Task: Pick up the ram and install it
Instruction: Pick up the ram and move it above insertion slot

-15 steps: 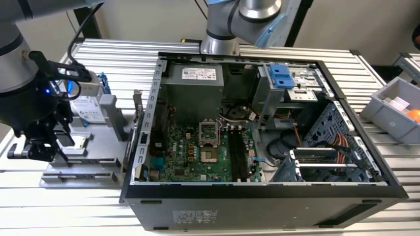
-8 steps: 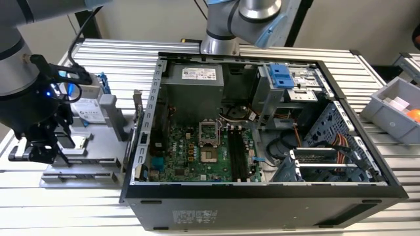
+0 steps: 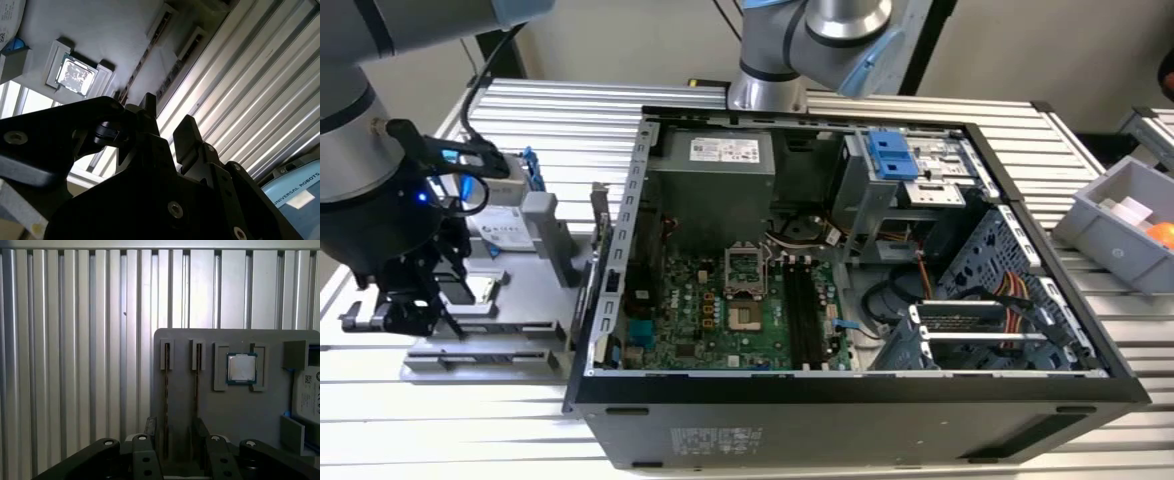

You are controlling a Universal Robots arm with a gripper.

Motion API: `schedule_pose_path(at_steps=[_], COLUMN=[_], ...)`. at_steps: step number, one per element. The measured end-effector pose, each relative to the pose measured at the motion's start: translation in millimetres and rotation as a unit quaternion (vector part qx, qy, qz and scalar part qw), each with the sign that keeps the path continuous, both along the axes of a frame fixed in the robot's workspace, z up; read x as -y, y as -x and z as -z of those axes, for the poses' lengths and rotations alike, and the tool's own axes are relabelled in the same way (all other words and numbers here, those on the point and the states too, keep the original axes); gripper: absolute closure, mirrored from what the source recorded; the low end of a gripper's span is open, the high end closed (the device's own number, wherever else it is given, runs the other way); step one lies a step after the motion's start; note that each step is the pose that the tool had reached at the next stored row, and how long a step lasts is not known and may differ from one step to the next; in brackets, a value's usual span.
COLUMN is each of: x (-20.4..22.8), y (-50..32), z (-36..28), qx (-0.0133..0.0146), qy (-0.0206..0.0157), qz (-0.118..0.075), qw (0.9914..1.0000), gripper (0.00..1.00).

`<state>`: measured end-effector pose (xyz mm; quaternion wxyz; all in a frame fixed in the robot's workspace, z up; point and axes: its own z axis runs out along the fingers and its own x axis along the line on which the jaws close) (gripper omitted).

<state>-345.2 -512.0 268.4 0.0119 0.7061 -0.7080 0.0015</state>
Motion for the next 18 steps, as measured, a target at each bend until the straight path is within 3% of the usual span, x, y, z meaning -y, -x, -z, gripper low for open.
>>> schedule_pose_path(at_steps=[11, 15, 18], x=[0.0, 0.2, 2.8], y=[0.0, 0.1, 0.0], z=[5.8, 11.0, 15.0], qx=[0.0, 0.0, -0.0001], qy=[0.0, 0.0, 0.0001], qz=[0.0, 0.0, 0.0], qw=[1.0, 1.0, 1.0], gripper=[0.0, 0.0, 0.0])
